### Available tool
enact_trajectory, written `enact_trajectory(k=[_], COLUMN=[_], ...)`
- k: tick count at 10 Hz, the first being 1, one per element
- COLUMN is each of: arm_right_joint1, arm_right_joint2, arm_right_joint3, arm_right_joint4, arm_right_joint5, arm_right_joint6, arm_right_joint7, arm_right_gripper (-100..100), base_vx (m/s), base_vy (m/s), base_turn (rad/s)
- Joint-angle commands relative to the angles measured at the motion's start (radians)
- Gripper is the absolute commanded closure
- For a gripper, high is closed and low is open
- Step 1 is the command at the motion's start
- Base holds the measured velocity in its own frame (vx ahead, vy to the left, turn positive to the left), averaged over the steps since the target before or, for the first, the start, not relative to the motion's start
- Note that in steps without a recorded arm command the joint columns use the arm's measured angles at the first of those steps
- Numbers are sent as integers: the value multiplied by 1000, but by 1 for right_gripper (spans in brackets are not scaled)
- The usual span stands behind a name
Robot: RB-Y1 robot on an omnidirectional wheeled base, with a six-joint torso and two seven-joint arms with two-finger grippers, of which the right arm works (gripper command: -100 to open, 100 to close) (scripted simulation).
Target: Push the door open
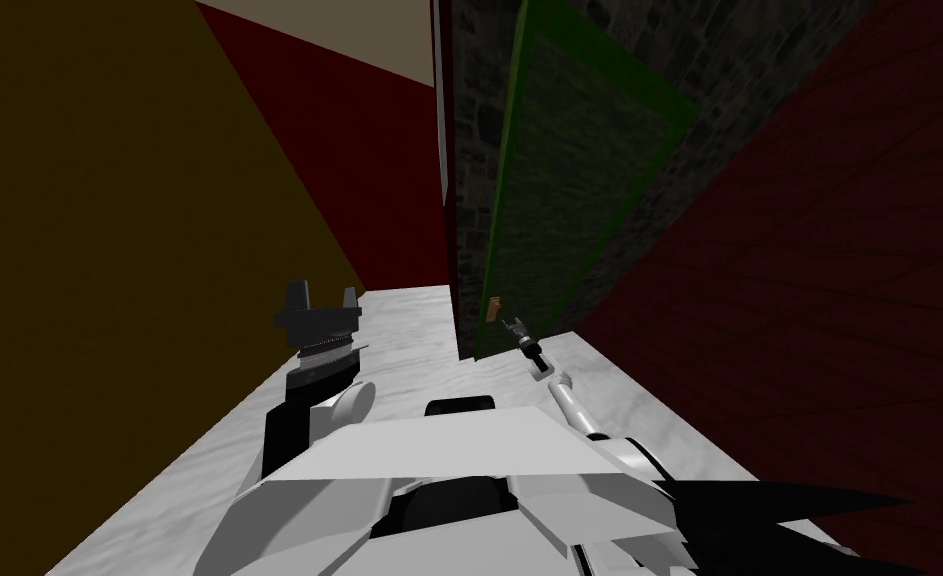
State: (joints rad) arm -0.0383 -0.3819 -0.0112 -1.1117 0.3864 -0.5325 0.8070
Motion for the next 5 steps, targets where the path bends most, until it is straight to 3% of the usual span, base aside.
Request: enact_trajectory(k=[1,5], arm_right_joint1=[-4,-12], arm_right_joint2=[4,13], arm_right_joint3=[-3,-12], arm_right_joint4=[4,12], arm_right_joint5=[0,1], arm_right_joint6=[2,8], arm_right_joint7=[4,15], arm_right_gripper=[-100,-100], base_vx=[104,172], base_vy=[17,28], base_turn=[34,28])
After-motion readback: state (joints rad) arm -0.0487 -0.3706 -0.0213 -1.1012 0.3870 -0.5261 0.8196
